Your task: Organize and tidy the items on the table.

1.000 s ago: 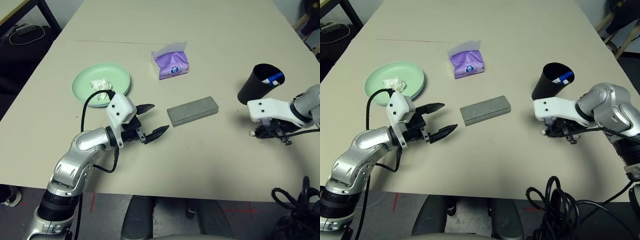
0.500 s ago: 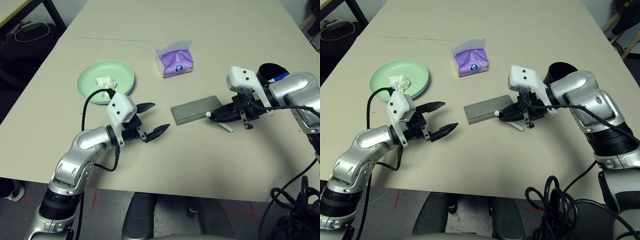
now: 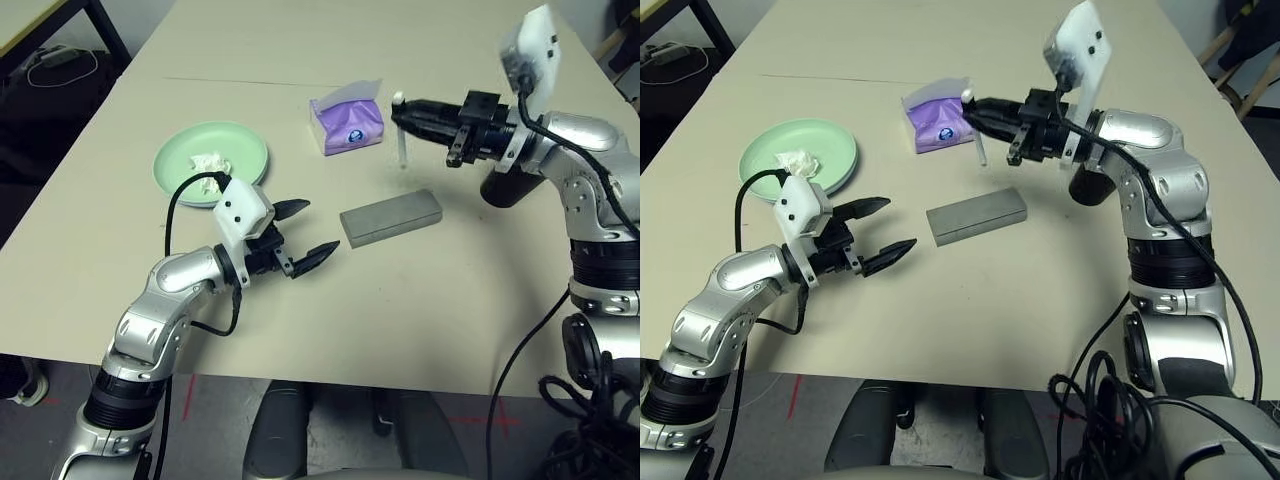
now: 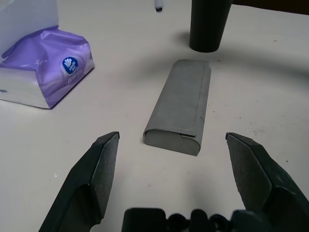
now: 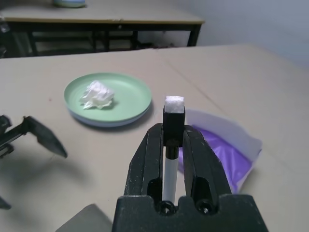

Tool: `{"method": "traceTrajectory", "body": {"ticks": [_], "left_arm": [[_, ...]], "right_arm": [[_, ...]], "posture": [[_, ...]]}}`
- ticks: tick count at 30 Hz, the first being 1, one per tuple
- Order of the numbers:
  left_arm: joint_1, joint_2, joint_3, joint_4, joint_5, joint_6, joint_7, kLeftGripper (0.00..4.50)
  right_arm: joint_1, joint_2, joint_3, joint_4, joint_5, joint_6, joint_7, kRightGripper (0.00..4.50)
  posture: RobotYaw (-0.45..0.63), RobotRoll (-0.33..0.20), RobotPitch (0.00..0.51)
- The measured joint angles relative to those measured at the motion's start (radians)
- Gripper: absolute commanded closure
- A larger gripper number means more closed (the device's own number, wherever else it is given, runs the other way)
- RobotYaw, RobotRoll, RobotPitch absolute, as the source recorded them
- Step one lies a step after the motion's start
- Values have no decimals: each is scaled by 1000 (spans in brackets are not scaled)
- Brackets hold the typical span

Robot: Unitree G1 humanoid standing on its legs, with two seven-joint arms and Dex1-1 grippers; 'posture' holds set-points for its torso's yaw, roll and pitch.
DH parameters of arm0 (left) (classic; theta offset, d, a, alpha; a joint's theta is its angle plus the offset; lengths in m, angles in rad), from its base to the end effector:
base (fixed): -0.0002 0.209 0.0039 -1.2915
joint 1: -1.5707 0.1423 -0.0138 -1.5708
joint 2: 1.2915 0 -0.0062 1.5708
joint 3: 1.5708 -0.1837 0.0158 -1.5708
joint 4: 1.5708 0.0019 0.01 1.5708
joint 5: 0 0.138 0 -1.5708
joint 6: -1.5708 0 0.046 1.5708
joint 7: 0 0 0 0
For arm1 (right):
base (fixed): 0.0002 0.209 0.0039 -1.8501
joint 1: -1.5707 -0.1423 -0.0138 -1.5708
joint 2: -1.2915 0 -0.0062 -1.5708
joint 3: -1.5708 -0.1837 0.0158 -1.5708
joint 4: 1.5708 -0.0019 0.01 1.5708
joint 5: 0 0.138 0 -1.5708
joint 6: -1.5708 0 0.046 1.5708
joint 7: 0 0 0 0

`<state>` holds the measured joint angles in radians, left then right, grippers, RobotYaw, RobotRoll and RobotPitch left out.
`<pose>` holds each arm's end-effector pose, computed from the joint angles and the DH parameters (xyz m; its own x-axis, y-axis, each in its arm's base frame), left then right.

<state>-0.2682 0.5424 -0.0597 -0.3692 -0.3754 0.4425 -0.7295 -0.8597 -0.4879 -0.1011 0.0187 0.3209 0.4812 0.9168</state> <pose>0.2314 0.1908 0.1595 0.5842 -0.8077 -0.0798 0.7974 0.5529 0.2417 0.2984 -0.1992 0.2679 0.5481 0.8271 0.1243 -0.7472 0.5510 -0.3716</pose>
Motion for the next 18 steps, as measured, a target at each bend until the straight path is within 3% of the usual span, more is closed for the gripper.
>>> {"method": "traceTrajectory", "body": {"ticks": [11, 18], "left_arm": [[-3, -7, -2, 24, 4, -9, -10, 0], [-3, -11, -6, 24, 7, -12, -15, 0]], "right_arm": [[-33, -20, -85, 63, -7, -182, -187, 4071], [30, -64, -132, 68, -12, -255, -257, 4071]], "posture": [[-7, 0, 162], [-16, 0, 165]]}}
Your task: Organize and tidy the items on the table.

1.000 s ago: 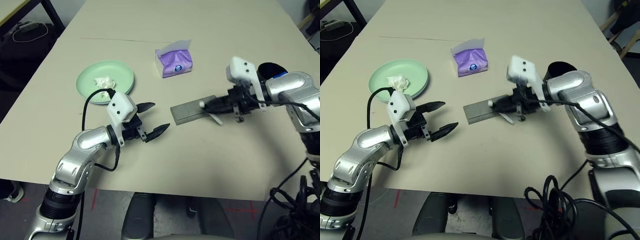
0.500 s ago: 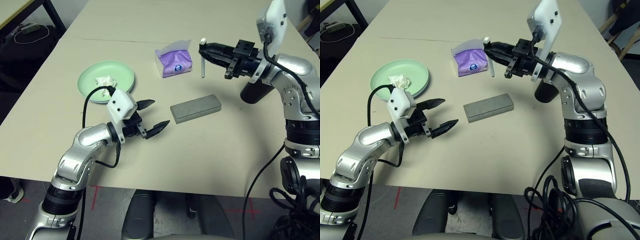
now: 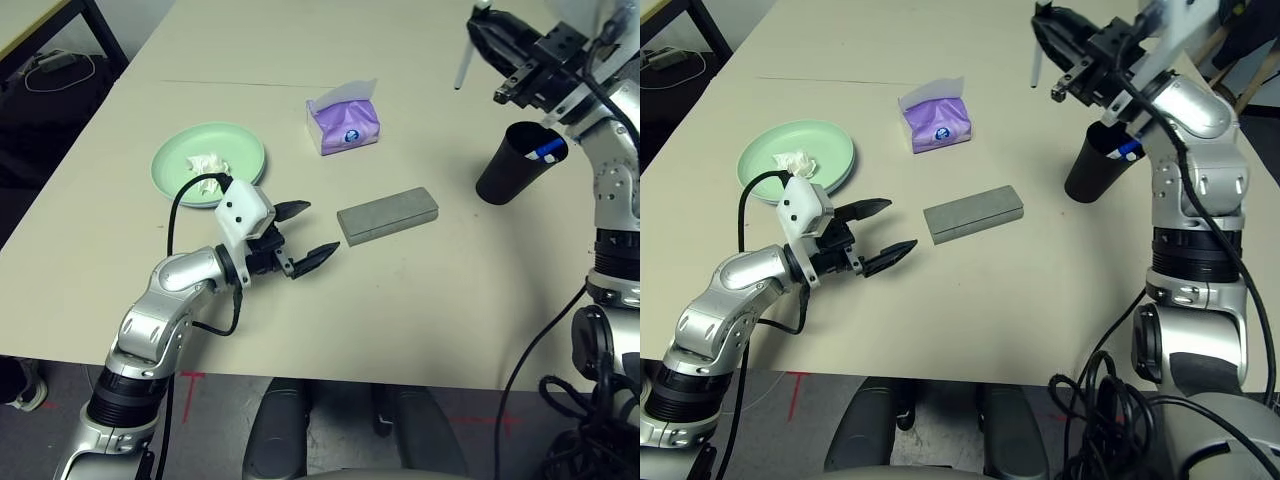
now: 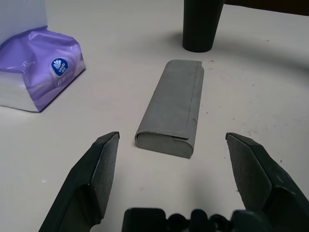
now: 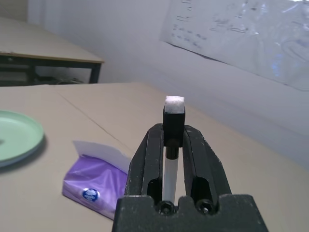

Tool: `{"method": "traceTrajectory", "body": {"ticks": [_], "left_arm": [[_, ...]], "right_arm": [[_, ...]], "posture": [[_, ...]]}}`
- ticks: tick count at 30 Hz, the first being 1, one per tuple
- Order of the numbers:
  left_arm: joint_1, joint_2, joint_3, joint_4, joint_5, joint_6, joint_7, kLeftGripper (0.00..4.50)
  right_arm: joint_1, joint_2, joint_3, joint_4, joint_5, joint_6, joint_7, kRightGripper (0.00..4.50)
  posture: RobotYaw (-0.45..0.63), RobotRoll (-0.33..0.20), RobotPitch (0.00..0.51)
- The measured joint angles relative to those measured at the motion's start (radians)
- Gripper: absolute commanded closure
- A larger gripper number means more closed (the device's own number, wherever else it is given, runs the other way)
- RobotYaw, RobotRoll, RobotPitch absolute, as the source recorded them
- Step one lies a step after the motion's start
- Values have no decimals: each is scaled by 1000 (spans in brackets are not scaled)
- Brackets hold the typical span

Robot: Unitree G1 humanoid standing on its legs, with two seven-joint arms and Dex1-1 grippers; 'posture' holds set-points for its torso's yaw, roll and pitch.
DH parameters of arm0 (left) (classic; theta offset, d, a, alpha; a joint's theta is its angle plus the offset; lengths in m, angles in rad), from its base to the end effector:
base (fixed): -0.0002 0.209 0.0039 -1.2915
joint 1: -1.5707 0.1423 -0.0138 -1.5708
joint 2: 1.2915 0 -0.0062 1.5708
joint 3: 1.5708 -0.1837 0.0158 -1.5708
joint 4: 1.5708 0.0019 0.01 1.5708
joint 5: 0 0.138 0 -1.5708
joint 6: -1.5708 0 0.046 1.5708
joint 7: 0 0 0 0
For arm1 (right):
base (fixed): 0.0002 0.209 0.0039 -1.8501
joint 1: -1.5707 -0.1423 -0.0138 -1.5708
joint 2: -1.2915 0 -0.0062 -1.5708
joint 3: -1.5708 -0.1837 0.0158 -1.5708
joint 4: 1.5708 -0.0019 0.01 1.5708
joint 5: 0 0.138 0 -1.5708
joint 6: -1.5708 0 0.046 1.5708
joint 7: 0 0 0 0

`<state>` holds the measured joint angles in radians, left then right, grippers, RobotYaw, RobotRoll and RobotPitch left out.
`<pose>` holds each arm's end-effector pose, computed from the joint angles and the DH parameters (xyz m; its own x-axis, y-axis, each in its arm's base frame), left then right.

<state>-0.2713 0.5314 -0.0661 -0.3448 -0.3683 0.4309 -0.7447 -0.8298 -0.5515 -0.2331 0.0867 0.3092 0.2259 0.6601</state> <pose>0.2337 0.1902 0.1560 0.5750 -0.8138 -0.0838 0.8058 0.5456 0.2303 0.2890 -0.2405 0.2762 0.7267 0.5490 0.4130 -0.3959 0.8259 -0.4014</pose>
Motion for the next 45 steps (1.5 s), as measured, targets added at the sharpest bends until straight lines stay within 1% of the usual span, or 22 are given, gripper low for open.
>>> {"method": "traceTrajectory", "body": {"ticks": [7, 11, 15, 19, 24, 33, 39, 41, 42, 45], "left_arm": [[0, -3, -12, 1, 7, -6, -1, 0], [0, -3, -13, 1, 10, -9, -1, 0], [0, -3, -13, 1, 11, -9, -2, 0], [0, -3, -13, 1, 12, -9, -4, 0], [0, -3, -13, 1, 12, -9, -10, 0], [1, -2, -13, 2, 14, -10, -12, 0], [1, -2, -13, 2, 15, -10, -12, 0], [1, -2, -13, 2, 15, -10, -12, 0], [1, -2, -13, 2, 15, -10, -12, 0], [0, -1, -13, 3, 15, -10, -13, 0]], "right_arm": [[73, -4, -57, 35, -13, -104, -90, 4071], [116, -2, -60, 35, -17, -138, -131, 4071], [155, -2, -60, 25, -17, -140, -161, 4071], [217, -2, -60, -14, -16, -137, -179, 4071], [247, -2, -60, -56, -12, -121, -197, 4071], [353, -8, -58, -96, -17, -58, -212, 4071], [384, -25, -58, -101, -30, -44, -215, 4071], [387, -26, -56, -101, -39, -36, -216, 3323], [387, -26, -55, -101, -41, -33, -216, 3056], [387, -26, -55, -101, -51, -28, -221, 1922]], "posture": [[-17, 0, 169], [-18, 0, 171], [-18, 0, 171], [-25, 0, 174], [-27, 0, 178], [-26, 0, 181], [-29, 0, 181], [-31, 0, 181], [-31, 0, 180], [-30, 0, 179]]}}
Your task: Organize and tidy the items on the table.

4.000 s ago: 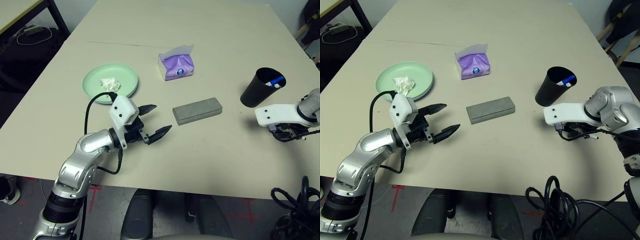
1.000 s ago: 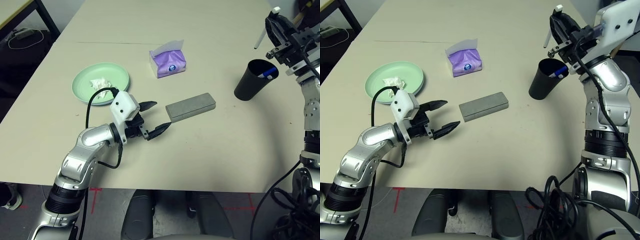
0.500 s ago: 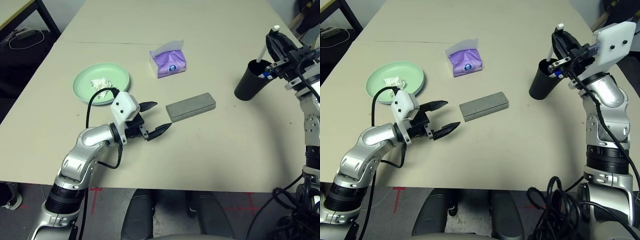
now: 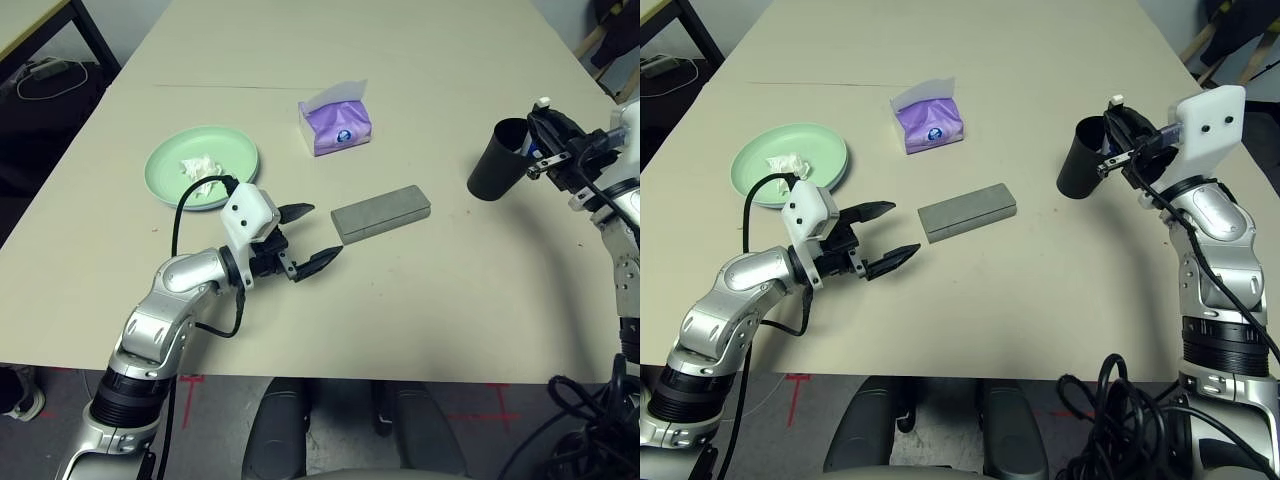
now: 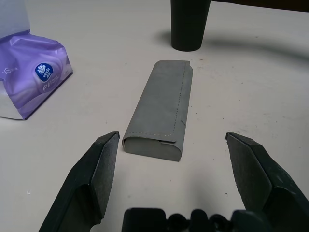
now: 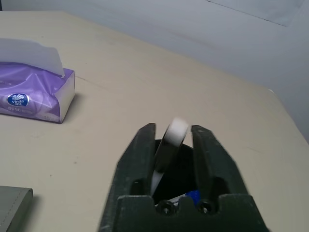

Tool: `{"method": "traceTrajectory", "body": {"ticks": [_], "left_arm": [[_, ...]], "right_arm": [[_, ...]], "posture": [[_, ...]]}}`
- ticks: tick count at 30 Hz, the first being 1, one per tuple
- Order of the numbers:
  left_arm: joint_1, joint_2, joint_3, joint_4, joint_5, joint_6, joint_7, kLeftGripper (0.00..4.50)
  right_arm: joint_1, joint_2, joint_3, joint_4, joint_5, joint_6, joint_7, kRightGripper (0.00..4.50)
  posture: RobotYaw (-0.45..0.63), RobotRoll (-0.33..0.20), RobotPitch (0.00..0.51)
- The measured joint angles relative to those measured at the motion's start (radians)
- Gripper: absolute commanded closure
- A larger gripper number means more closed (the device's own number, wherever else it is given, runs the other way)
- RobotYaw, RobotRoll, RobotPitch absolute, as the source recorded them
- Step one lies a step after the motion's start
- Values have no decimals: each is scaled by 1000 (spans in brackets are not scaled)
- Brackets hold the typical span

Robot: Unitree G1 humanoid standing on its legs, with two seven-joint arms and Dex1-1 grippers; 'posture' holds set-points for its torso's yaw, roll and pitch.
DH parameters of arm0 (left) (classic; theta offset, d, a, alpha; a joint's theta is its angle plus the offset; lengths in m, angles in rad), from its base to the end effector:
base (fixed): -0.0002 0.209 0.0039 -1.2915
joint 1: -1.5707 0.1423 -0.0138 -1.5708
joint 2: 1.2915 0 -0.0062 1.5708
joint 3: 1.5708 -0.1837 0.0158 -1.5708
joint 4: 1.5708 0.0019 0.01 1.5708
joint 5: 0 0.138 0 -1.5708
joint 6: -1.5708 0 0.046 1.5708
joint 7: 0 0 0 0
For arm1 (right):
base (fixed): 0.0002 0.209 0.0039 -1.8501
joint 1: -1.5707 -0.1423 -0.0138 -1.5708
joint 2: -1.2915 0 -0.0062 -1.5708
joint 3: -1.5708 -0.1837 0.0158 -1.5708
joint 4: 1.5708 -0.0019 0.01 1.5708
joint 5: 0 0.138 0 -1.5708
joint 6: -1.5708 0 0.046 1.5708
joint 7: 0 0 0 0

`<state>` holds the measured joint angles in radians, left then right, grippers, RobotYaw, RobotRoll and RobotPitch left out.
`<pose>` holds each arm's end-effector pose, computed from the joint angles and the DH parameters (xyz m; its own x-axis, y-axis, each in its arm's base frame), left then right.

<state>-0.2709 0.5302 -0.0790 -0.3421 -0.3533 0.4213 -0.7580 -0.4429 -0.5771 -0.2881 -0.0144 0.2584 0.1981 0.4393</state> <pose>0.2338 0.1883 0.1546 0.5610 -0.8224 -0.0947 0.8147 0.5282 0.2394 0.2565 -0.2743 0.1975 0.9307 0.2466 0.2700 -0.1536 0.9337 -0.3234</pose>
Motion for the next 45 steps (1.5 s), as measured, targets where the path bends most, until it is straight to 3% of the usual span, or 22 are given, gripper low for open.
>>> {"method": "traceTrajectory", "body": {"ticks": [5, 14, 19, 28, 35, 45], "left_arm": [[0, 0, 0, 3, 1, 0, -2, 0], [-7, -2, 0, 8, 6, -5, -2, 0], [-51, -23, 11, 45, 10, -27, 28, 0], [-157, -131, 173, 130, 26, -64, 263, 0], [-178, -188, 301, 130, 25, -56, 454, 0], [-147, -207, 406, 121, 28, -51, 623, 0]], "right_arm": [[0, 0, 1, 0, -15, 0, -2, 31], [-24, 1, 8, 9, -27, -5, 4, 31], [-87, 47, 32, -16, -23, -10, -5, 31], [-115, 120, 43, -16, -76, -16, -139, 31], [-115, 150, 38, 12, -106, 25, -250, 31], [-91, 178, -95, 97, -57, -49, -344, 31]], "posture": [[-29, 0, 175], [-24, 0, 161], [-12, 0, 148], [10, 0, 130], [13, 0, 126], [9, 0, 123]]}}
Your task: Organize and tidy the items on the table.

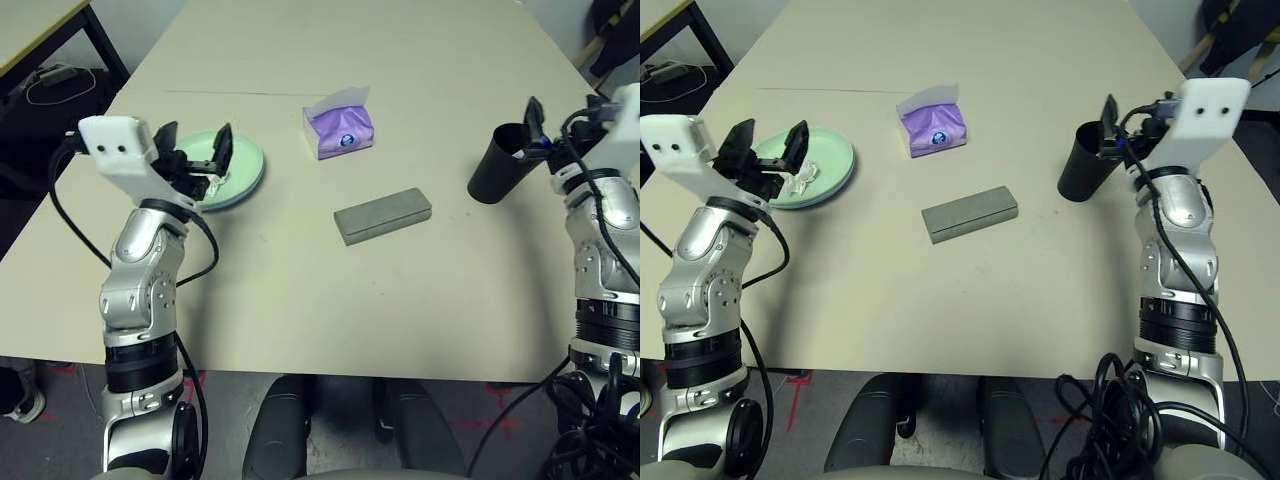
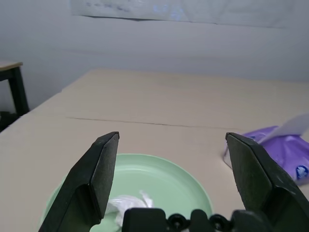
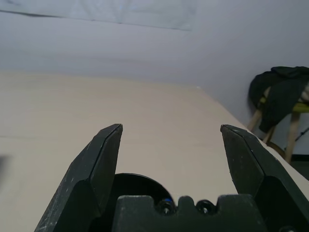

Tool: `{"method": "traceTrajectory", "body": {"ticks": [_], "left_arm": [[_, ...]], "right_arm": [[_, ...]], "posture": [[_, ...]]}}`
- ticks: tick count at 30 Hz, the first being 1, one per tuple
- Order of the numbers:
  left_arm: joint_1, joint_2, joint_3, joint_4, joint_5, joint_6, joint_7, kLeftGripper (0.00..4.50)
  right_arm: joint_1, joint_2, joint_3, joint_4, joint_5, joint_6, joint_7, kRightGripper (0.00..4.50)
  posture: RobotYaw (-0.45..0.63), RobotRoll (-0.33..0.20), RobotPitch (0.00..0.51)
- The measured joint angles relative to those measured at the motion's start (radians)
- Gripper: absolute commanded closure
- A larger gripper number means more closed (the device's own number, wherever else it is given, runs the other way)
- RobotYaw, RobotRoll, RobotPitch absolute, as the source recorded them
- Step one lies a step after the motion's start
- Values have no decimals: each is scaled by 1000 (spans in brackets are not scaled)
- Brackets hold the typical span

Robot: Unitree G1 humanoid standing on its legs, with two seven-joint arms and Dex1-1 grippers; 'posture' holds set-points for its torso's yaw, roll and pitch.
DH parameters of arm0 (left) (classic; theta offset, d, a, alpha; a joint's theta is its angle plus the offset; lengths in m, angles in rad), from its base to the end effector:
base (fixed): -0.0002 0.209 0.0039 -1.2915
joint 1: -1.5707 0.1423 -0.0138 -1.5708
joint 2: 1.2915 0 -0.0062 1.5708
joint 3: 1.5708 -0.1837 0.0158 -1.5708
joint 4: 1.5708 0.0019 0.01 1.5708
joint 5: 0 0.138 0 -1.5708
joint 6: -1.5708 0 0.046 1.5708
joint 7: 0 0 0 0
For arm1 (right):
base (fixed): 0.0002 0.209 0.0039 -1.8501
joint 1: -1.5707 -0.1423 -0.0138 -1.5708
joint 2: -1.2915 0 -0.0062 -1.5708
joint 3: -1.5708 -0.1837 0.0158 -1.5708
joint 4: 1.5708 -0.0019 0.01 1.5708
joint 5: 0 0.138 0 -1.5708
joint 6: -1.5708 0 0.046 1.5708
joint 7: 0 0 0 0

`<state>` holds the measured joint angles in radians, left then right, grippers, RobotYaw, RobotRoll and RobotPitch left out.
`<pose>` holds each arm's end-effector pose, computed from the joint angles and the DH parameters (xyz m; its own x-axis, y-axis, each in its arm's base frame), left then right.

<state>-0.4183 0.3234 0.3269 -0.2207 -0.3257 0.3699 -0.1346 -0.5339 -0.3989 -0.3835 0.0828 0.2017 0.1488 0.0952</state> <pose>0.2493 0.2320 0.1842 0.9412 -0.0085 0.3378 0.0195 0.9994 -0.0291 0.2723 -0.2644 0.1862 0.9037 -0.1705 0.3927 0.1975 0.9799 -0.0293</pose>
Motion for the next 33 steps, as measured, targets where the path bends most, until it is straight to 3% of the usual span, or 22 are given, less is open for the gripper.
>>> {"method": "traceTrajectory", "body": {"ticks": [19, 33], "left_arm": [[145, -15, 11, 0, 22, -40, 53, 0], [243, -14, 27, -26, 35, -41, 79, 0]], "right_arm": [[160, 15, -54, 49, 9, -81, -38, 31], [242, 18, -59, 83, 53, -111, 35, 31]], "posture": [[15, 0, 132], [20, 0, 142]]}}
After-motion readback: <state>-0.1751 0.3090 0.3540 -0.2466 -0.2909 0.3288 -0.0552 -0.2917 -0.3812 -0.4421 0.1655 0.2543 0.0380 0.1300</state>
